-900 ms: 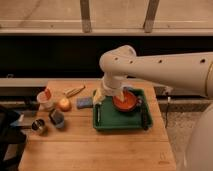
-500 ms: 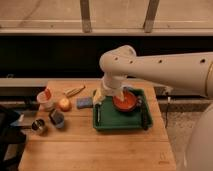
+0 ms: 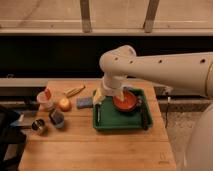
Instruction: Place pepper in paper cup
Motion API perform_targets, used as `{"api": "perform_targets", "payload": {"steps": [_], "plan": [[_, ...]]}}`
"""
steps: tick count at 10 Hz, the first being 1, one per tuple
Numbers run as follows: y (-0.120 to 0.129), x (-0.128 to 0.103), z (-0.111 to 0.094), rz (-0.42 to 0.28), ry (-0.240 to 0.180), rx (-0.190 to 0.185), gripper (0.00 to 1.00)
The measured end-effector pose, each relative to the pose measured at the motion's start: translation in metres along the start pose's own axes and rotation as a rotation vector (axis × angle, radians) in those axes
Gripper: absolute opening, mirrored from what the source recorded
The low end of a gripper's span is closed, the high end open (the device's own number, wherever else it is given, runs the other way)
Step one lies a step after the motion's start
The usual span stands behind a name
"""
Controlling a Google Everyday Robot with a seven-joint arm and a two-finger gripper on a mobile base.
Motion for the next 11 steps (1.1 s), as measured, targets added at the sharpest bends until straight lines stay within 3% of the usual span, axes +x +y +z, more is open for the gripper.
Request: {"api": "perform_targets", "payload": {"steps": [11], "plan": [[0.0012, -0.0031, -0.0018, -0.015, -0.010, -0.006, 0.80]]}}
